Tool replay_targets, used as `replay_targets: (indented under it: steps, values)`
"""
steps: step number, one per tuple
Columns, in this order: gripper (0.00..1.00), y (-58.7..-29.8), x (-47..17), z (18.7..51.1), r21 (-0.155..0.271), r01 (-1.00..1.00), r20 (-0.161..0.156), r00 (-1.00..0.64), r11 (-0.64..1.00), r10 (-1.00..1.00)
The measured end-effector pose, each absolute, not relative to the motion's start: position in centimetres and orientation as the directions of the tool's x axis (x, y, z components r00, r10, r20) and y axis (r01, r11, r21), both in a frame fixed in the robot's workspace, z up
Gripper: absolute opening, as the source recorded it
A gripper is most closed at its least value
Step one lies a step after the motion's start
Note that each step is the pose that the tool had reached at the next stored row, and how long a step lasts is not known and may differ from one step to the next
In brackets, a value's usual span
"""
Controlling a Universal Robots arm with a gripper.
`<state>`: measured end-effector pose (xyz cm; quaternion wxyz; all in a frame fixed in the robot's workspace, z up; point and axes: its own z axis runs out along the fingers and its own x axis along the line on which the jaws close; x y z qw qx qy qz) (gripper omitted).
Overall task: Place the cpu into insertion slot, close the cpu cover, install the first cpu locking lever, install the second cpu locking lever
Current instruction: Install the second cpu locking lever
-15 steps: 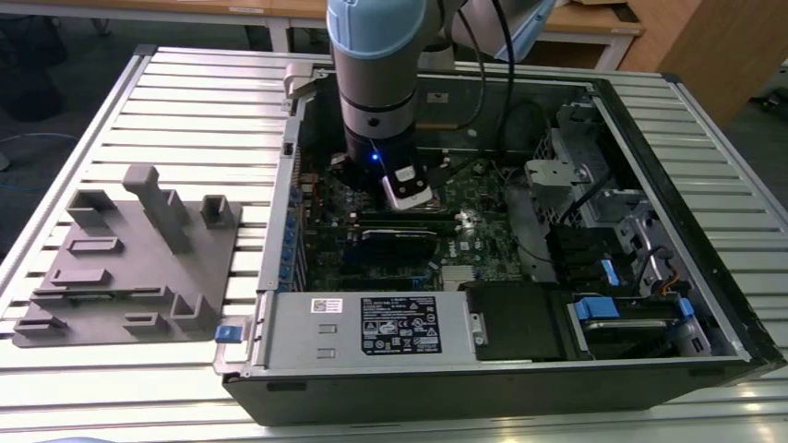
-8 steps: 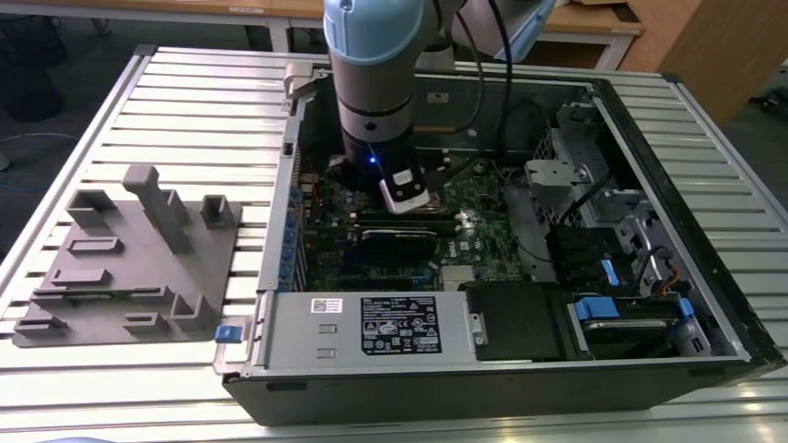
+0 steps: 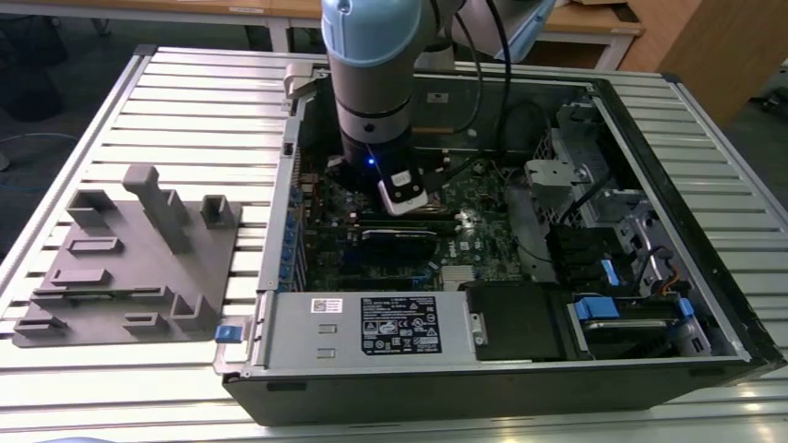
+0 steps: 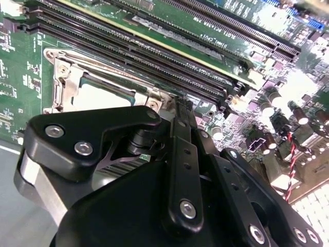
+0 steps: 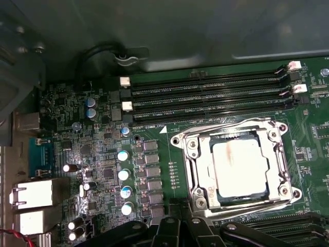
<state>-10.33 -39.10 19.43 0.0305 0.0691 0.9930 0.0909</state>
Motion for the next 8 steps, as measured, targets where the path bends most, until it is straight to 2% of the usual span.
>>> replay_targets:
  steps: [8]
  values:
    - [0.11,-39.1,-10.3,21.0,0.185,0.132,-0.048,-0.989,0.974,0.143]
